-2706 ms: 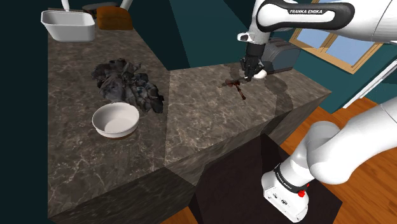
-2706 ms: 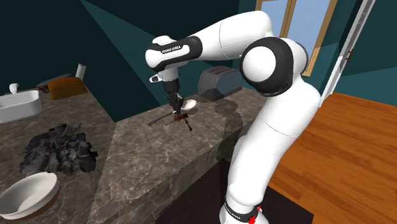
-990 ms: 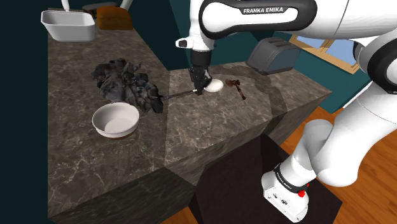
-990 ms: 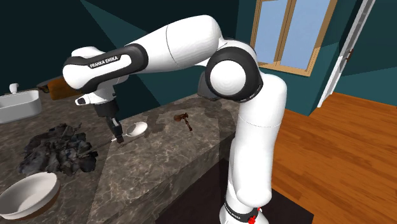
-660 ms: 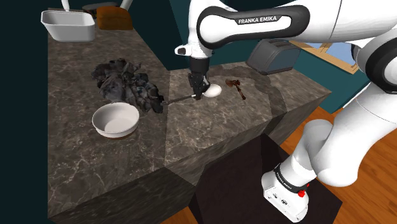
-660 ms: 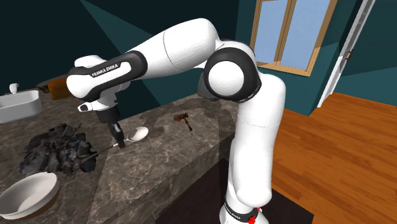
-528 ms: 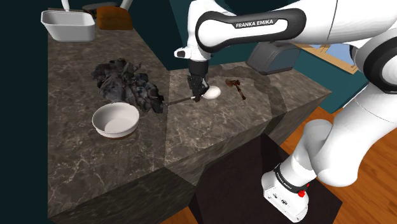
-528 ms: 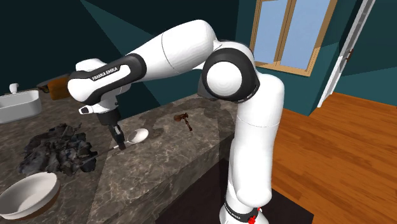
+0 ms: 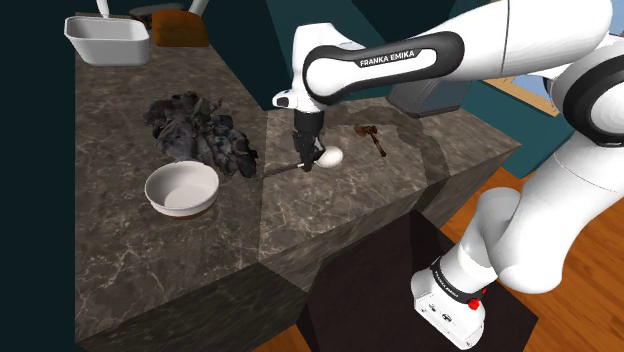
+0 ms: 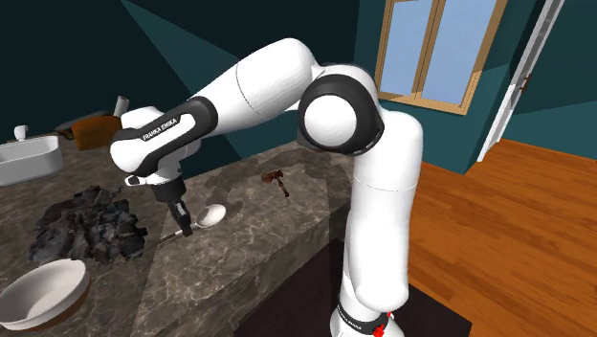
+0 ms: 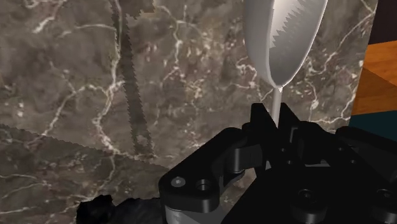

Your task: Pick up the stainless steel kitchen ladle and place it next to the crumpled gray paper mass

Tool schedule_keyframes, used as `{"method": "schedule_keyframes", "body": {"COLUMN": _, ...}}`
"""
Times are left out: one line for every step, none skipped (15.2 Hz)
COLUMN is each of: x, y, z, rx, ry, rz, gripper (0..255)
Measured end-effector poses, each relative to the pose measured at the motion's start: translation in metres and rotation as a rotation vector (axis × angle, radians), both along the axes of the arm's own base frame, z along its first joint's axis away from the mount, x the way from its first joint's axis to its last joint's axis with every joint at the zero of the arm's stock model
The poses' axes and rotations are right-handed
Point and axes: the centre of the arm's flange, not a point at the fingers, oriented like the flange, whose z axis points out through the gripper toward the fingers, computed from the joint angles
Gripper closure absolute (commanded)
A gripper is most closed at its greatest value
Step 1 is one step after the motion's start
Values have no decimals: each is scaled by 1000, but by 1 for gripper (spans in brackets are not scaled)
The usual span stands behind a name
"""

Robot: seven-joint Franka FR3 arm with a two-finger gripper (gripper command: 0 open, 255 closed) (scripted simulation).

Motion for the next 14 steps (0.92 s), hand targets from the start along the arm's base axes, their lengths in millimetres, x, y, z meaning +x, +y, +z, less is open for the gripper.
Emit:
{"method": "schedule_keyframes", "body": {"x": 0, "y": -1, "z": -5, "rx": 0, "ry": 0, "rz": 0, "gripper": 255}}
{"method": "schedule_keyframes", "body": {"x": 0, "y": 0, "z": -11, "rx": 0, "ry": 0, "rz": 0, "gripper": 255}}
{"method": "schedule_keyframes", "body": {"x": 0, "y": 0, "z": -17, "rx": 0, "ry": 0, "rz": 0, "gripper": 255}}
{"method": "schedule_keyframes", "body": {"x": 0, "y": 0, "z": -21, "rx": 0, "ry": 0, "rz": 0, "gripper": 255}}
{"method": "schedule_keyframes", "body": {"x": 1, "y": 0, "z": -26, "rx": 0, "ry": 0, "rz": 0, "gripper": 255}}
{"method": "schedule_keyframes", "body": {"x": 0, "y": 0, "z": -32, "rx": 0, "ry": 0, "rz": 0, "gripper": 255}}
{"method": "schedule_keyframes", "body": {"x": 0, "y": 0, "z": -37, "rx": 0, "ry": 0, "rz": 0, "gripper": 255}}
{"method": "schedule_keyframes", "body": {"x": -1, "y": 0, "z": -42, "rx": 0, "ry": 0, "rz": 0, "gripper": 255}}
{"method": "schedule_keyframes", "body": {"x": 0, "y": 0, "z": -47, "rx": 0, "ry": 0, "rz": 0, "gripper": 255}}
{"method": "schedule_keyframes", "body": {"x": 1, "y": 0, "z": -53, "rx": 0, "ry": 0, "rz": 0, "gripper": 255}}
{"method": "schedule_keyframes", "body": {"x": 0, "y": 0, "z": -60, "rx": 0, "ry": 0, "rz": 0, "gripper": 255}}
{"method": "schedule_keyframes", "body": {"x": 0, "y": -1, "z": -63, "rx": 0, "ry": 0, "rz": 0, "gripper": 255}}
{"method": "schedule_keyframes", "body": {"x": 0, "y": -1, "z": -64, "rx": 0, "ry": 0, "rz": 0, "gripper": 255}}
{"method": "schedule_keyframes", "body": {"x": 0, "y": 0, "z": -65, "rx": 0, "ry": 0, "rz": 0, "gripper": 255}}
